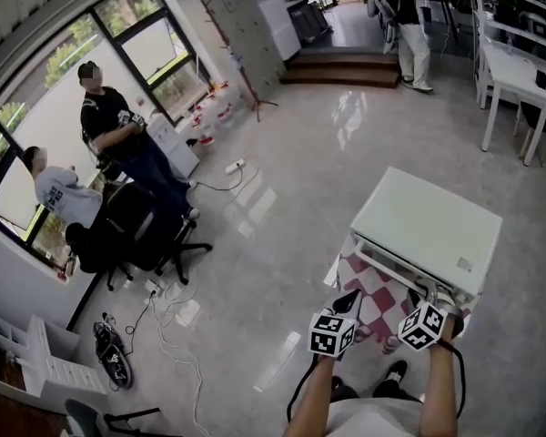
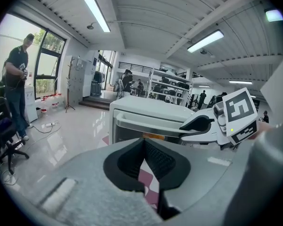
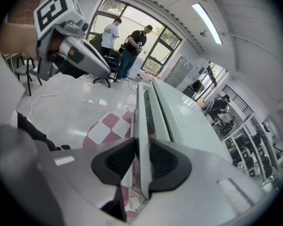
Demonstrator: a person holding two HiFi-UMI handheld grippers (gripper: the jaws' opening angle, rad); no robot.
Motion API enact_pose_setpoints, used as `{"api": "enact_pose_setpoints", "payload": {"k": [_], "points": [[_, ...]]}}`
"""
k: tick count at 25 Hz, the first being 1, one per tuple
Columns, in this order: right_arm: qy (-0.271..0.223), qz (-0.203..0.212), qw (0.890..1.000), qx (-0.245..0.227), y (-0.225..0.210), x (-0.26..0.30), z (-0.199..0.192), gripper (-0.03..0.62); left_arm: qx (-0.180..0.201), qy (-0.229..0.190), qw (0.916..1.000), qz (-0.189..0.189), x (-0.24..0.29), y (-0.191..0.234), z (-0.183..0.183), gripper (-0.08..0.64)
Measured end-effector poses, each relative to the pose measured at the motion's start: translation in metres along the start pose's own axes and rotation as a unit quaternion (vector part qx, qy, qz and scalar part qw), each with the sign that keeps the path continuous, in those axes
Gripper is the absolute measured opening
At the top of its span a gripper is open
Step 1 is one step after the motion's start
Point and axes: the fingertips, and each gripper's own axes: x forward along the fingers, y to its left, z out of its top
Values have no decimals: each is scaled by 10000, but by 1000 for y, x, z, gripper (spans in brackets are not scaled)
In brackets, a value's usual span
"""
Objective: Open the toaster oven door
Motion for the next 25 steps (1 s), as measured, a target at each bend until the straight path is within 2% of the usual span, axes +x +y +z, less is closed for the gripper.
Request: {"api": "enact_pose_setpoints", "payload": {"k": [9, 17, 25], "points": [[61, 0, 10000, 34, 15, 3, 6, 97, 0, 157, 9996, -240, -25, 22, -6, 3], [408, -107, 9991, -11, 32, 0, -4, 92, 181, 161, 9984, -502, -38, 27, -4, 3], [578, -212, 9981, -41, 51, -2, -4, 89, 305, 190, 9978, -561, -55, 45, -21, 3]]}}
